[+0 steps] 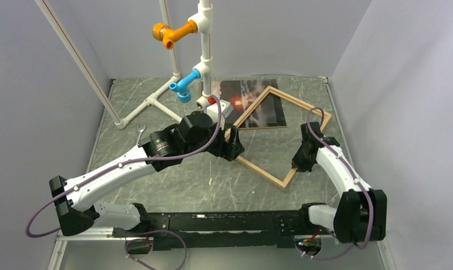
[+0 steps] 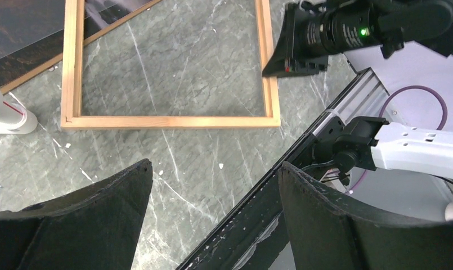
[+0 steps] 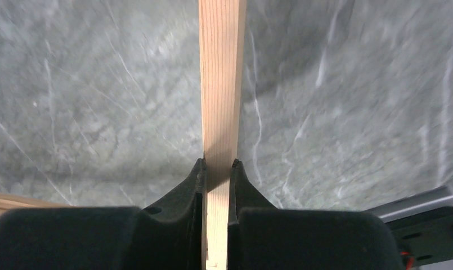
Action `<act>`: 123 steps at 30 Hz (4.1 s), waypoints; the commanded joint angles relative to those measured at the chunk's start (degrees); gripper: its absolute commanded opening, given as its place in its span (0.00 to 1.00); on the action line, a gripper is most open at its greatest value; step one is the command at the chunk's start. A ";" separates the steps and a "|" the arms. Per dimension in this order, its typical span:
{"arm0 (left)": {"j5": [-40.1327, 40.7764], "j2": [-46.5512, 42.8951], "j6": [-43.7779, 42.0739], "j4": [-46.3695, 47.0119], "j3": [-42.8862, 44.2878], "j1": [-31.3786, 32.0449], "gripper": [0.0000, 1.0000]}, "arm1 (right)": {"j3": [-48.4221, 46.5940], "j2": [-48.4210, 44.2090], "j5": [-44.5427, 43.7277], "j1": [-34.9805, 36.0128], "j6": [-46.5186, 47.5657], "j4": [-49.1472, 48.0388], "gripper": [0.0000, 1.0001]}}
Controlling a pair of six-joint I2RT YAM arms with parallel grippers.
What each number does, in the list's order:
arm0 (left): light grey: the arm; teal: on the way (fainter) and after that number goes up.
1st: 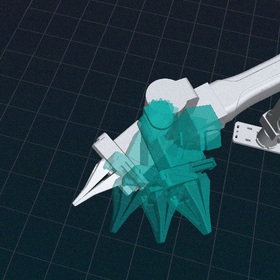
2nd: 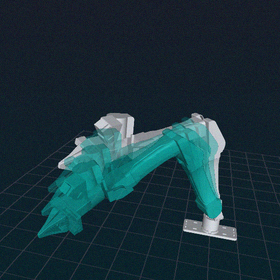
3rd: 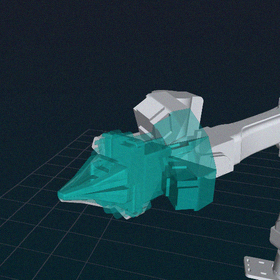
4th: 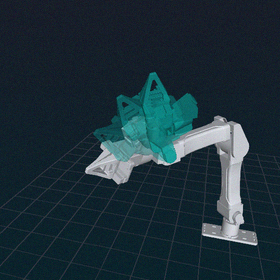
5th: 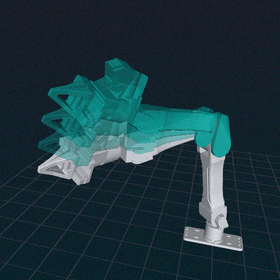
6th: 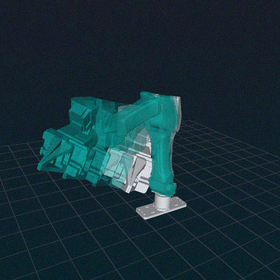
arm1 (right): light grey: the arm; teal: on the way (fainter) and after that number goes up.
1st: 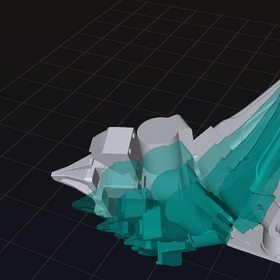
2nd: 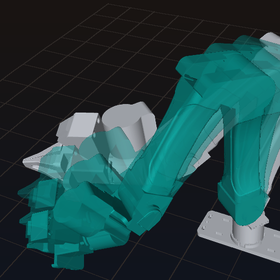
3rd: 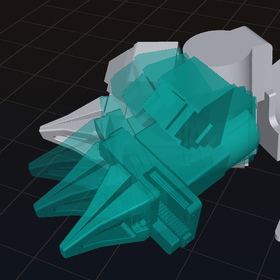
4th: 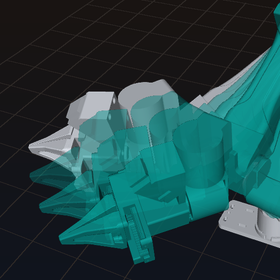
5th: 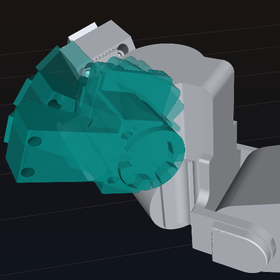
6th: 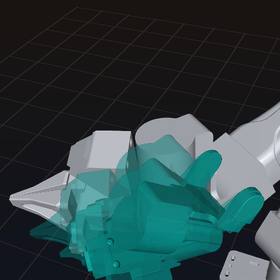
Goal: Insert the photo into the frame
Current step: Adjust the photo frame at the corner of the board.
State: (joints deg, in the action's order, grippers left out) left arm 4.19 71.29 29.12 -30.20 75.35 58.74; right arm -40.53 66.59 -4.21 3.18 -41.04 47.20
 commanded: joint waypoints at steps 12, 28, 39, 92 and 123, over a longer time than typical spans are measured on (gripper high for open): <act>0.52 -2.28 -1.50 1.27 0.18 0.06 0.85 | -9.24 10.81 -3.21 -0.94 13.26 -5.63 0.44; 0.53 -13.09 1.02 8.44 -5.59 0.08 0.86 | -11.06 1.01 6.81 11.52 17.28 -9.23 1.00; 2.08 -19.63 1.86 12.21 -10.48 -0.11 0.88 | -28.44 28.99 -8.06 40.67 19.11 -7.57 1.00; 8.27 -22.48 1.46 10.08 -13.09 -0.12 0.88 | -22.13 22.78 0.80 24.62 0.04 -9.80 0.99; 11.96 -22.81 -0.12 6.55 -12.60 -0.11 0.88 | -35.09 45.34 11.19 3.71 2.47 -8.66 0.12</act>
State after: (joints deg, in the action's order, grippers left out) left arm 14.57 49.32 29.87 -23.66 61.36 58.70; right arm -77.14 112.25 8.14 6.66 -41.87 39.48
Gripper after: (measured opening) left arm 0.879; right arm 0.311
